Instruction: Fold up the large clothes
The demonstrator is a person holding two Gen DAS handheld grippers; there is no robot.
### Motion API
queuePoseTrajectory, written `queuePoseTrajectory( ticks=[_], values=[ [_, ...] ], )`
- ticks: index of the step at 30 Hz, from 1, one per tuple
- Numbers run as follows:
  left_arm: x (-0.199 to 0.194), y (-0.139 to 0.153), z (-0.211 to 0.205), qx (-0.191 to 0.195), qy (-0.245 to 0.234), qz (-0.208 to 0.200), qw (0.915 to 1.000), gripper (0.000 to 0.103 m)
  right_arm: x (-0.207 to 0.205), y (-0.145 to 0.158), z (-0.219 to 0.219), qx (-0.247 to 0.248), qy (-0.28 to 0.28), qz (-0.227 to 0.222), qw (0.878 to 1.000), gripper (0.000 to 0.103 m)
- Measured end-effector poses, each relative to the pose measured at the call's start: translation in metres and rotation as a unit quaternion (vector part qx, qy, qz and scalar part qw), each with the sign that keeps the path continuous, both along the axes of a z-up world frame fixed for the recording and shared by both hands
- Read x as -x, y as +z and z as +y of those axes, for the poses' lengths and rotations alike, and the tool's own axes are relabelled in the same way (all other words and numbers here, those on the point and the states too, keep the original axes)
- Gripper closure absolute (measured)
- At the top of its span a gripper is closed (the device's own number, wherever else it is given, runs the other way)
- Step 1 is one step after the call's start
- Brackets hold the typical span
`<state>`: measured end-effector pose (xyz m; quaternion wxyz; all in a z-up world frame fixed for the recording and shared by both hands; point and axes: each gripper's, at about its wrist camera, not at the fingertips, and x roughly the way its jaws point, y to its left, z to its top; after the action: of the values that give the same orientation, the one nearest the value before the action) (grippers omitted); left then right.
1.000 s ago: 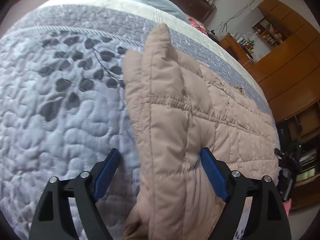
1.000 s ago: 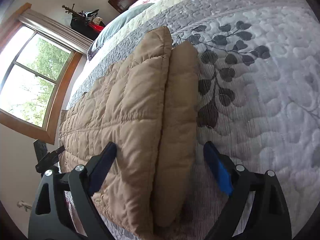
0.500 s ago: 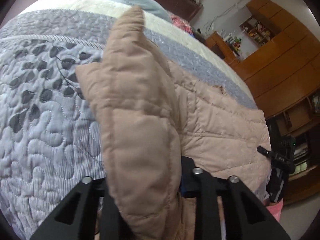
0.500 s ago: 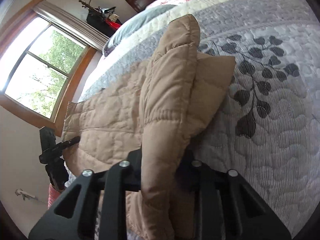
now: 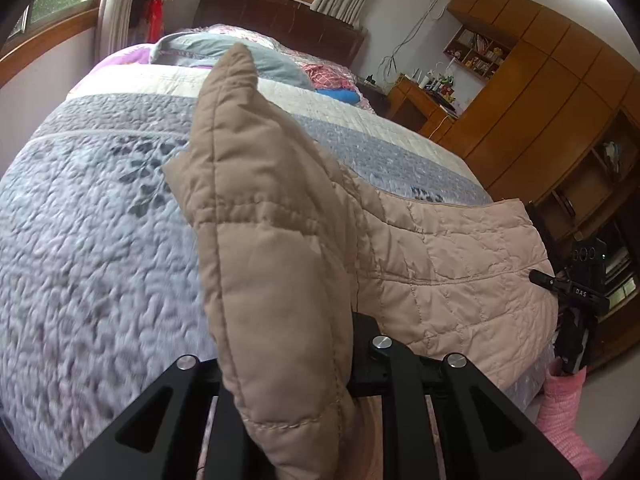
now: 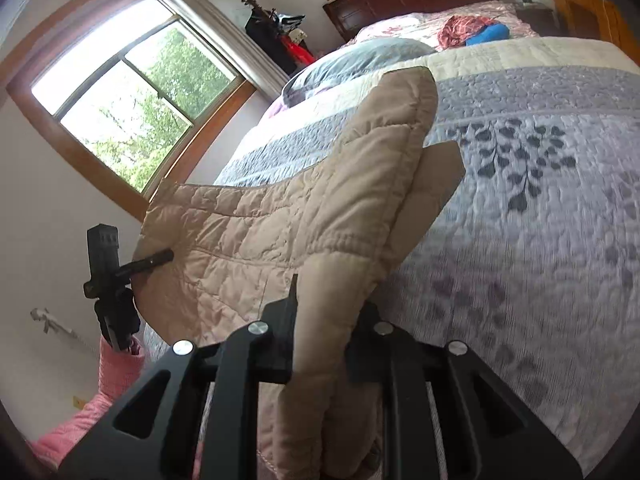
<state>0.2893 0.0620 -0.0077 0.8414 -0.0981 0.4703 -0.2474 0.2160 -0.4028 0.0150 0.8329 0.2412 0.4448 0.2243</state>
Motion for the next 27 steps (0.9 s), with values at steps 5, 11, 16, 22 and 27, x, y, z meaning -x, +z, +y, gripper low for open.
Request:
queuePoseTrajectory(
  ticks=[5, 11, 16, 22, 27],
  values=[
    [0.043, -0.025, 0.016, -0.015, -0.002, 0.016, 0.9998, 0.085, 0.034, -0.021, 0.016, 0.003, 0.017, 0.024, 1.000, 0.087],
    [0.044, -0.085, 0.019, -0.055, 0.012, 0.045, 0.9974, 0.072, 0.046, -0.070, 0.016, 0.015, -0.004, 0.078, 0.997, 0.085],
    [0.033, -0.125, 0.022, -0.037, 0.010, 0.063, 0.9973, 0.053, 0.037, -0.118, 0.013, 0.010, -0.024, 0.121, 0.992, 0.077],
    [0.044, -0.129, 0.028, -0.033, 0.016, 0.054, 0.9979, 0.051, 0.038, -0.124, 0.014, 0.007, -0.028, 0.113, 0.993, 0.071],
    [0.062, -0.106, 0.042, -0.063, 0.052, 0.041, 0.9958, 0.046, 0.051, -0.103, 0.006, 0.061, -0.053, 0.091, 0.993, 0.060]
  ],
)
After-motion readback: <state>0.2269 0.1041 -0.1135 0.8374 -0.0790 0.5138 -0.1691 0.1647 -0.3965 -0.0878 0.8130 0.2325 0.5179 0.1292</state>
